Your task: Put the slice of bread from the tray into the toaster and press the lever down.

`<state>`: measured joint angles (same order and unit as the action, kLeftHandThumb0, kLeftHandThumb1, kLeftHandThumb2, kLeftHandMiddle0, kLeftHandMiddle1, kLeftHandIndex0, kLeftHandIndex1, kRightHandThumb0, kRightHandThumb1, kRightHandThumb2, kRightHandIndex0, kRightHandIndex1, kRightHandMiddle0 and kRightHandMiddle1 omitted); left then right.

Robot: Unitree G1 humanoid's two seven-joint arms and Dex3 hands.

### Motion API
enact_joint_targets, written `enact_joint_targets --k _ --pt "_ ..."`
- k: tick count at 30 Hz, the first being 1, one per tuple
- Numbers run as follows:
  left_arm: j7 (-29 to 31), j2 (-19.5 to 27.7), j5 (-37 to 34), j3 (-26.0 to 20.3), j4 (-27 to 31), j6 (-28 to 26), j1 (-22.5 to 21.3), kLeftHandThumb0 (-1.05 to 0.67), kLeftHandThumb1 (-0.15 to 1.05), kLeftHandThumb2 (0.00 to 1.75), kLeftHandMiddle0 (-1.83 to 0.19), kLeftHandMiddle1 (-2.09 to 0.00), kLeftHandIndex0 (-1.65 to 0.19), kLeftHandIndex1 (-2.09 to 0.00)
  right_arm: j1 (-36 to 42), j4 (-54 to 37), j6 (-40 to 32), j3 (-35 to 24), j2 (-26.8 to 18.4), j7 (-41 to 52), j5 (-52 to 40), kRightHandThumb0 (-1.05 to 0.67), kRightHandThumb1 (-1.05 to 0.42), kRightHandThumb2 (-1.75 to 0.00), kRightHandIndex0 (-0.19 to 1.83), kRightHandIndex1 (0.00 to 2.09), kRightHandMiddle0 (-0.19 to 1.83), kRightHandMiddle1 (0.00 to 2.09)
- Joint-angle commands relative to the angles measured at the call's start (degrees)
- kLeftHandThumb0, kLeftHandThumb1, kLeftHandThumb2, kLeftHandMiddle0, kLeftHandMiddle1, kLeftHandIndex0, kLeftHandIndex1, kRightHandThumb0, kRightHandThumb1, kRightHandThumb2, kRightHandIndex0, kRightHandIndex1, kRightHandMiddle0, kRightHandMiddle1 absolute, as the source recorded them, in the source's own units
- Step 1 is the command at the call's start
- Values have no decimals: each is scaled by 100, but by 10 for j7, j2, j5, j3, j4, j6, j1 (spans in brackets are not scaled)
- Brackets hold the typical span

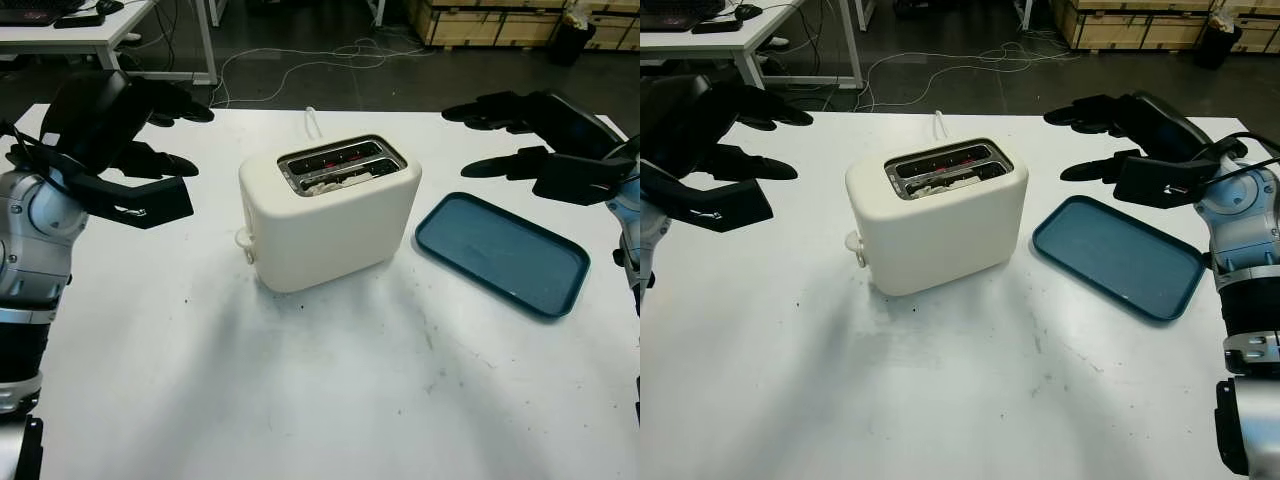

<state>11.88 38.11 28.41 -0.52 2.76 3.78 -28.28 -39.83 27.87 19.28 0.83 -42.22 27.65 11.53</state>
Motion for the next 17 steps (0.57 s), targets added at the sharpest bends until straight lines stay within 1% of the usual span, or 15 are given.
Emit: enact_joint_targets --k 1,5,9,17 --pt "-6 -8 2 -2 10 -10 12 -50 72 2 -92 -25 -96 0 11 -11 3 -6 3 -4 -10 -60 -85 -1 60 0 57 0" --pt "-15 -15 3 -3 17 -6 29 -49 74 2 -91 -25 -94 0 19 -19 -2 -10 5 1 -17 -61 -86 -1 59 0 56 0" --pt "-18 -22 3 -4 21 -9 41 -48 75 2 -90 -24 -92 0 24 -19 4 -11 9 6 -33 -56 -85 0 60 0 56 0" --pt "-20 -24 3 -4 22 -8 43 -47 76 1 -90 -24 -92 0 30 -21 4 -9 12 4 -40 -56 -84 0 60 0 56 0"
